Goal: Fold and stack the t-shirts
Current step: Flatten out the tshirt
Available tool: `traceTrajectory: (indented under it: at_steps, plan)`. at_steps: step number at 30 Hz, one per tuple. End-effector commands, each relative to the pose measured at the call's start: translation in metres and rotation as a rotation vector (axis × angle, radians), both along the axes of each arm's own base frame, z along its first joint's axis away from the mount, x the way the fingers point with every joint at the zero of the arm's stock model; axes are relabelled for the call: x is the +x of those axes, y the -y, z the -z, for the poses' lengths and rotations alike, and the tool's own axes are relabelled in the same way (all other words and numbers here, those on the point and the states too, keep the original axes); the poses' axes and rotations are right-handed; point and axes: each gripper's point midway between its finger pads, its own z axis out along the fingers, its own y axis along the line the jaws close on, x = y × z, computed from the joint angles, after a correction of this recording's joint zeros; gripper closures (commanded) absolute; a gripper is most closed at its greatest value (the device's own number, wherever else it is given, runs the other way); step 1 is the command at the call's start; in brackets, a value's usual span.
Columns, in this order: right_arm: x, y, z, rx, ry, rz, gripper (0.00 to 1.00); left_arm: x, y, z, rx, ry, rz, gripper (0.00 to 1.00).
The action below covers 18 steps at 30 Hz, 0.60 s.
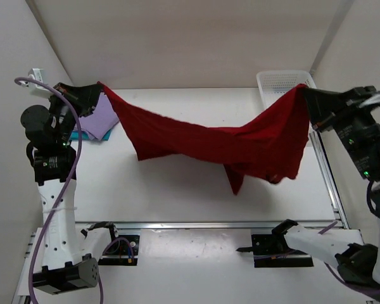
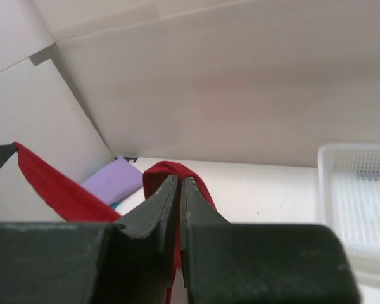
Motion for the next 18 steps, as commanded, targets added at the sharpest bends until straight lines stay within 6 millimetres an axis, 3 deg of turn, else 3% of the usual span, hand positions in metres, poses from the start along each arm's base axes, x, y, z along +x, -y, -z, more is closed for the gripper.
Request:
traceTrajectory:
  at_steps: [1, 2, 3, 4, 7, 8, 9, 10, 11, 12, 13, 14, 15, 16, 18]
  plan:
    - [0.084, -0.029, 0.051, -0.233, -0.137, 0.128, 1.00, 0.021, -0.004, 0.023, -0.020, -0.102, 0.011, 1.00]
    - [0.103, -0.014, 0.050, -0.235, -0.134, 0.140, 1.00, 0.032, -0.006, 0.039, -0.023, -0.141, 0.001, 1.00]
    - [0.120, -0.034, 0.059, -0.225, -0.152, -0.011, 1.00, 0.036, -0.007, 0.049, -0.009, -0.159, -0.008, 1.00]
    - [0.141, -0.021, 0.063, -0.163, -0.167, -0.065, 1.00, 0.047, -0.005, 0.065, -0.011, -0.195, -0.007, 1.00]
    - [0.196, -0.011, 0.102, -0.126, -0.238, -0.100, 1.00, 0.074, 0.001, 0.106, 0.012, -0.268, -0.036, 1.00]
    - [0.223, -0.011, 0.120, -0.128, -0.299, -0.109, 1.00, 0.088, 0.006, 0.122, 0.021, -0.316, -0.029, 1.00]
    - [0.231, -0.013, 0.105, -0.123, -0.271, -0.124, 1.00, 0.098, 0.002, 0.131, 0.036, -0.338, -0.045, 1.00]
    - [0.260, -0.004, 0.132, -0.117, -0.350, -0.109, 1.00, 0.116, 0.009, 0.140, 0.043, -0.370, -0.031, 1.00]
    - [0.286, -0.005, 0.137, -0.111, -0.372, -0.114, 1.00, 0.136, 0.008, 0.144, 0.042, -0.395, -0.030, 1.00]
    - [0.289, -0.005, 0.100, -0.097, -0.287, -0.137, 1.00, 0.150, 0.014, 0.168, 0.033, -0.458, 0.003, 1.00]
    - [0.313, -0.004, 0.112, -0.067, -0.311, -0.137, 1.00, 0.161, 0.010, 0.143, 0.007, -0.414, 0.006, 1.00]
    - [0.320, -0.008, 0.100, -0.041, -0.251, -0.171, 1.00, 0.176, 0.012, 0.133, -0.020, -0.401, 0.018, 1.00]
    - [0.321, 0.004, 0.088, 0.006, -0.226, -0.164, 1.00, 0.184, 0.014, 0.124, -0.026, -0.381, 0.031, 1.00]
    - [0.327, 0.010, 0.077, 0.024, -0.185, -0.169, 1.00, 0.189, 0.013, 0.091, -0.033, -0.313, 0.026, 1.00]
    - [0.323, 0.019, 0.031, 0.086, -0.061, -0.175, 1.00, 0.202, 0.009, 0.028, -0.037, -0.186, 0.011, 1.00]
